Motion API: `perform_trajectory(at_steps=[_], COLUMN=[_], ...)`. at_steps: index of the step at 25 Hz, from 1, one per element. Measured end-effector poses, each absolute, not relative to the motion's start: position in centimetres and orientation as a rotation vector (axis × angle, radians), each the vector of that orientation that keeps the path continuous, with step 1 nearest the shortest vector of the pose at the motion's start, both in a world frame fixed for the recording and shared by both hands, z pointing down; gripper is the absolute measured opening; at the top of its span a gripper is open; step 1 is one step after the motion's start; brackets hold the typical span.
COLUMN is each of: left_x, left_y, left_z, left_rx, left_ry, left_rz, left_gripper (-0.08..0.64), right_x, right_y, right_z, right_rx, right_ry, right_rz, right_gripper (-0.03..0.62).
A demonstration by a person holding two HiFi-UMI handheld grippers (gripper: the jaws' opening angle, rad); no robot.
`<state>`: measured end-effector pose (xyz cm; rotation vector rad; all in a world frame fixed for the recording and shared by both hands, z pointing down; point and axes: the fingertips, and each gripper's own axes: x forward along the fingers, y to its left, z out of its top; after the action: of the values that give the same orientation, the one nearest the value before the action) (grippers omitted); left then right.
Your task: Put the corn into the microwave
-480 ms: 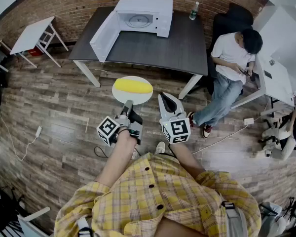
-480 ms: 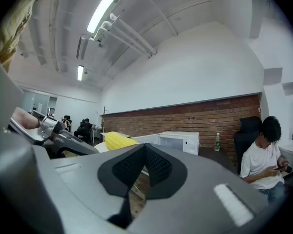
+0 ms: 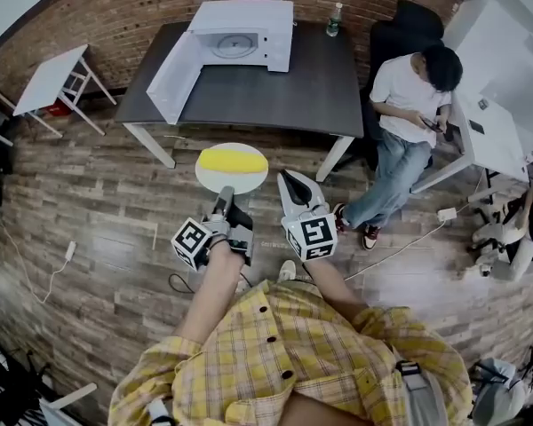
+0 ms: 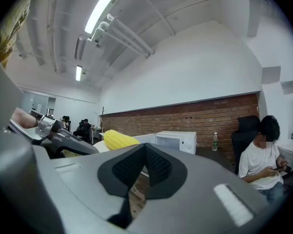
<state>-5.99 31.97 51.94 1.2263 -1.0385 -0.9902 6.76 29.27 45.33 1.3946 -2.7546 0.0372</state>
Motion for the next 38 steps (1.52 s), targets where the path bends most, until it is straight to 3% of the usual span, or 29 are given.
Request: perform_trajectory(at_steps=[19, 38], left_x=[-0.1, -6.1], left_y=[26.8, 8.9], left_z=[51.9, 53.8], left_rx=[1.207, 1.234], left_ry=[-1.035, -1.025], left_rz=[-1.068, -1.014], left_gripper=[0.017, 0.018], right_x=[11.7, 5.2], right_y=[24.9, 7.0], right_z=[45.9, 46.2], right_rx=[1.283, 1.325], right_ry=[-2.82, -2.788], right_rz=[0.01, -0.025], right_gripper=[0.005, 0.005])
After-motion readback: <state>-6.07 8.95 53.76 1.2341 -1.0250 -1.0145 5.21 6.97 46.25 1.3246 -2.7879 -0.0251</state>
